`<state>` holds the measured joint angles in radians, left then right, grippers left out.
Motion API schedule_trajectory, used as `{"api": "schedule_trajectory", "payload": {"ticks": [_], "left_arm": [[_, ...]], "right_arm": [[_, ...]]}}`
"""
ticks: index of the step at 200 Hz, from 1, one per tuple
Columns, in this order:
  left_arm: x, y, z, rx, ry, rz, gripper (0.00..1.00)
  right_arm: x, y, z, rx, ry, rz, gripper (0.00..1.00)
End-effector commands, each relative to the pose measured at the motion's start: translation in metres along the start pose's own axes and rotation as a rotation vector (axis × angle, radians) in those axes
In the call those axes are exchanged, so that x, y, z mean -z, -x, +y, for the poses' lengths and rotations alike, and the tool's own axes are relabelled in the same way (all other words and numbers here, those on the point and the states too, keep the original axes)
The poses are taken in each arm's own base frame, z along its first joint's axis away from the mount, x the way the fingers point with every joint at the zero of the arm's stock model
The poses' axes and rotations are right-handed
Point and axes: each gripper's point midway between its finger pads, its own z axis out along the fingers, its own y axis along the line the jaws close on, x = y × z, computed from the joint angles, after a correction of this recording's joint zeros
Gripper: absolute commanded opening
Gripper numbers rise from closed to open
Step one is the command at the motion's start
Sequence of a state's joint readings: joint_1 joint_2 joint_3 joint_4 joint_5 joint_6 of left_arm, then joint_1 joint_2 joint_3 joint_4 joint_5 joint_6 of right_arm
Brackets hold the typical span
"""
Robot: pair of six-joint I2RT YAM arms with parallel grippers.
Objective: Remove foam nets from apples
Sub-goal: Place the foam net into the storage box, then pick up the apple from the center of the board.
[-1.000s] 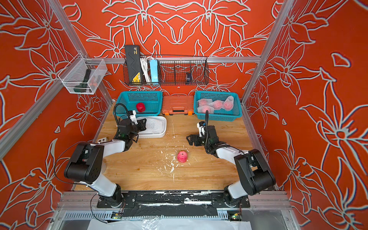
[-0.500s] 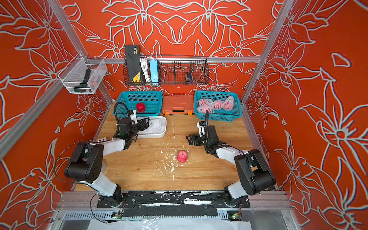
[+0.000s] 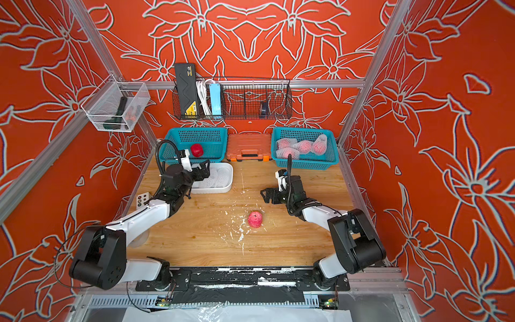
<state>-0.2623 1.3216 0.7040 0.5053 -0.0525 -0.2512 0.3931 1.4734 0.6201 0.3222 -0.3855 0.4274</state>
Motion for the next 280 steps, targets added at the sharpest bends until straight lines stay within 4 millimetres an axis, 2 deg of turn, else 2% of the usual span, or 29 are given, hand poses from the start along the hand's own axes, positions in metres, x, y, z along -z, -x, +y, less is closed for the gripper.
{"api": "schedule_trajectory", "payload": {"ticks": [1,18,38,58,84,100,116,138,170,206,222,239,254,271,280], "left_arm": [[0.021,-0.017,-0.051,-0.094,-0.115,0.033,0.97],[0.039,-0.041,-0.105,-0.166,-0.297,0.087,0.98],[0.064,-0.08,-0.148,-0.27,-0.422,0.16,0.98],[0.089,-0.123,-0.176,-0.353,-0.544,0.219,0.98],[0.109,-0.162,-0.202,-0.367,-0.682,0.285,0.98],[0.108,-0.177,-0.207,-0.365,-0.7,0.308,0.98],[0.105,-0.185,-0.213,-0.365,-0.721,0.309,0.98],[0.093,-0.203,-0.219,-0.386,-0.717,0.351,0.98],[0.083,-0.233,-0.217,-0.409,-0.71,0.411,0.98],[0.069,-0.252,-0.213,-0.421,-0.674,0.438,0.98],[0.066,-0.256,-0.213,-0.436,-0.671,0.441,0.91],[0.063,-0.254,-0.214,-0.433,-0.664,0.429,0.79],[0.063,-0.251,-0.214,-0.427,-0.659,0.415,0.76],[0.065,-0.246,-0.212,-0.423,-0.657,0.395,0.53],[0.067,-0.243,-0.212,-0.423,-0.661,0.382,0.51]], "right_arm": [[0.01,0.011,0.009,0.052,0.018,-0.056,0.98],[0.014,0.013,0.012,0.063,0.031,-0.08,0.98],[0.021,0.014,0.012,0.069,0.021,-0.095,0.98],[0.032,0.013,0.006,0.059,-0.038,-0.09,0.98],[0.051,0.004,0.008,0.042,-0.045,-0.098,0.98],[0.063,-0.006,0.007,0.055,-0.038,-0.139,0.98],[0.071,-0.012,-0.004,0.078,-0.088,-0.197,0.98],[0.078,-0.007,-0.016,0.085,-0.151,-0.272,0.98],[0.079,0.0,-0.004,0.105,-0.094,-0.305,0.98],[0.081,-0.001,-0.007,0.103,-0.11,-0.307,0.98],[0.082,0.0,-0.007,0.1,-0.112,-0.311,0.99],[0.081,-0.001,-0.009,0.09,-0.12,-0.307,0.98],[0.08,-0.001,-0.008,0.083,-0.112,-0.307,0.98],[0.079,-0.001,-0.006,0.083,-0.1,-0.303,0.98],[0.079,-0.001,-0.006,0.082,-0.102,-0.304,0.98]]}}
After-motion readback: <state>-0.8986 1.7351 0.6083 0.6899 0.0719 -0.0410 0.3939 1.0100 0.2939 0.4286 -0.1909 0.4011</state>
